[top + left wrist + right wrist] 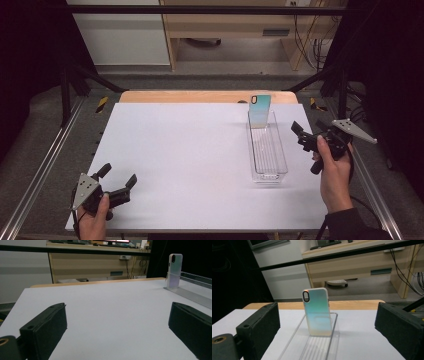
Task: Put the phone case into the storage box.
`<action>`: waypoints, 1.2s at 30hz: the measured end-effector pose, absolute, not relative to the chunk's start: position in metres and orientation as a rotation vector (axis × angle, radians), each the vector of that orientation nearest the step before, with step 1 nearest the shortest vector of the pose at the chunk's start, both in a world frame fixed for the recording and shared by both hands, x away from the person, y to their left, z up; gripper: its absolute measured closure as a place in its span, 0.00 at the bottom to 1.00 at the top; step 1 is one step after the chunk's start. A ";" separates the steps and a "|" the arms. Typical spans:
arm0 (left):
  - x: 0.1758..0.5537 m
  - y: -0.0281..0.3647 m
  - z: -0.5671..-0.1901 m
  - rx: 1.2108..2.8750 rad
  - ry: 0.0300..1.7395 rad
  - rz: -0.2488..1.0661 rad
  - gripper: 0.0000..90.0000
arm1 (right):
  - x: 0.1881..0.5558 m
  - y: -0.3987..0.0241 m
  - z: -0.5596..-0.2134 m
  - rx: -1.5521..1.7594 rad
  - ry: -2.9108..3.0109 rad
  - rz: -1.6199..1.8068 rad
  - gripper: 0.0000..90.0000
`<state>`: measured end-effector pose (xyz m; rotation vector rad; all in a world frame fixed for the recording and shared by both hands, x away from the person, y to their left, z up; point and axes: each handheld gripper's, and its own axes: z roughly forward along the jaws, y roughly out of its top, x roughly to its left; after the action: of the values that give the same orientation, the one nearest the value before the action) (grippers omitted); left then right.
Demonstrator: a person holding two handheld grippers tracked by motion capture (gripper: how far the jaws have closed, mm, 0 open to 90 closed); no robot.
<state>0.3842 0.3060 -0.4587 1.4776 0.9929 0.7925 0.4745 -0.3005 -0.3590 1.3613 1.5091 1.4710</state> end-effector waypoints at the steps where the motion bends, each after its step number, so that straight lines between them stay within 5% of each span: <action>1: 0.384 0.306 -0.459 1.480 0.990 0.792 0.02 | 0.473 -0.303 -0.361 1.365 1.507 1.465 0.07; 36: 0.382 0.306 -0.457 1.515 0.945 0.800 0.02 | 0.438 -0.303 -0.397 1.043 1.656 1.410 0.05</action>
<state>0.3820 0.3061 -0.4572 1.5148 0.9446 0.7997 0.4380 -0.3026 -0.3966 1.0427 1.6562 1.4101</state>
